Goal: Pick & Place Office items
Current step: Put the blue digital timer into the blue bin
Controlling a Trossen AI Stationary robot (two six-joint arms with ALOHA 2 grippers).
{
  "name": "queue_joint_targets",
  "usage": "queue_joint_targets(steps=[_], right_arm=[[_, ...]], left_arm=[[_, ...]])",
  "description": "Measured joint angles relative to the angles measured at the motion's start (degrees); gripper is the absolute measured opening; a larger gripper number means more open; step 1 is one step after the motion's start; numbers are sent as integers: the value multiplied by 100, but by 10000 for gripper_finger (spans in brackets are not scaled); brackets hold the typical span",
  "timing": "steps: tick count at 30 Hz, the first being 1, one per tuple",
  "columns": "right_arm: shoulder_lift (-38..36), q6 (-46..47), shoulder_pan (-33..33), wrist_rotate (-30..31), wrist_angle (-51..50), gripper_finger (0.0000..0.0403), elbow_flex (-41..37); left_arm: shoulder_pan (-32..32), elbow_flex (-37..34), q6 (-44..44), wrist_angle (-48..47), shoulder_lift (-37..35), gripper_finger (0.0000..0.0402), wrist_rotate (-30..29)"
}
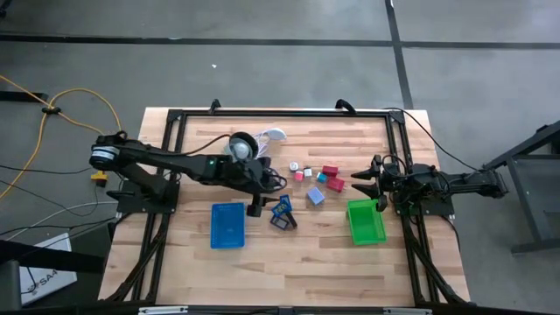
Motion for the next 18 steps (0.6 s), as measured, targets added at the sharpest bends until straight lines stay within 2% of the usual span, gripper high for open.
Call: queue_joint_targets(steps=[8,18], right_arm=[[0,-1,1,0,2,153,0],[35,-2,-1,0,2,153,0]], left_arm=[[-65,532,428,-196,660,211,206],[-252,644,422,-125,1167,211,294]])
